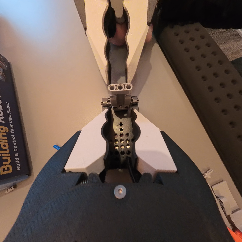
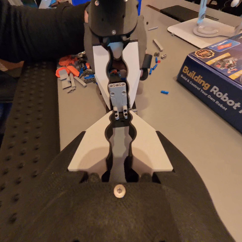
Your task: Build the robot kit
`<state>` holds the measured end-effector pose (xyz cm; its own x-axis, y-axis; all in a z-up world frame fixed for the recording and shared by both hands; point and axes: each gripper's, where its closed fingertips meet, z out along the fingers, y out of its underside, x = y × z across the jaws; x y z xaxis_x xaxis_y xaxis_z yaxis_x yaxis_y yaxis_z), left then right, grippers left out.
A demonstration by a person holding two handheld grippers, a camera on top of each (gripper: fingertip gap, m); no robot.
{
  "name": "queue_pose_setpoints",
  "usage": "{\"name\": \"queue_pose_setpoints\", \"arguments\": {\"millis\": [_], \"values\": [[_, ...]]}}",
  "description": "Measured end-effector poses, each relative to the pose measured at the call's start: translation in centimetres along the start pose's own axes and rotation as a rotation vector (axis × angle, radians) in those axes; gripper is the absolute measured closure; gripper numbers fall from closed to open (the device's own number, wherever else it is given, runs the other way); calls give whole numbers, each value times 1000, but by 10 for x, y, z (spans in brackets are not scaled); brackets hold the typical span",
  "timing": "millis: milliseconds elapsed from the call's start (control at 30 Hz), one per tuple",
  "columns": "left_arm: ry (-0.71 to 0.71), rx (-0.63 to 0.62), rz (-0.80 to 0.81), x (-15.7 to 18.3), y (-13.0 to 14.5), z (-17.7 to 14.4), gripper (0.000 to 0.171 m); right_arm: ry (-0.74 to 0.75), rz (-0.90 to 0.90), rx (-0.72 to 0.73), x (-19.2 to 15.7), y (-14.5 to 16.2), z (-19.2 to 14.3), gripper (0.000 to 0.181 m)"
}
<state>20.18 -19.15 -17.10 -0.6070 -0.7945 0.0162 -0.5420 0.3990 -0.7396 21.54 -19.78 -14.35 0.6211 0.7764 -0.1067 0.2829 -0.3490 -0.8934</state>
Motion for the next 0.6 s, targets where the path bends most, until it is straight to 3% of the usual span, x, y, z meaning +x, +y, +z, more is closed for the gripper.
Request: {"name": "queue_pose_setpoints", "arguments": {"millis": [167,267,533,600], "values": [[7,10,-9,0,0,0,142,55,-57,-89,5,11,12,181],[13,13,-11,1,0,0,141,74,-69,-124,6,14,14,181],[15,18,-17,2,1,0,142,95,-61,-126,5,13,15,181],[18,19,-18,2,0,0,141,51,-40,-61,-2,2,11,181]]}}
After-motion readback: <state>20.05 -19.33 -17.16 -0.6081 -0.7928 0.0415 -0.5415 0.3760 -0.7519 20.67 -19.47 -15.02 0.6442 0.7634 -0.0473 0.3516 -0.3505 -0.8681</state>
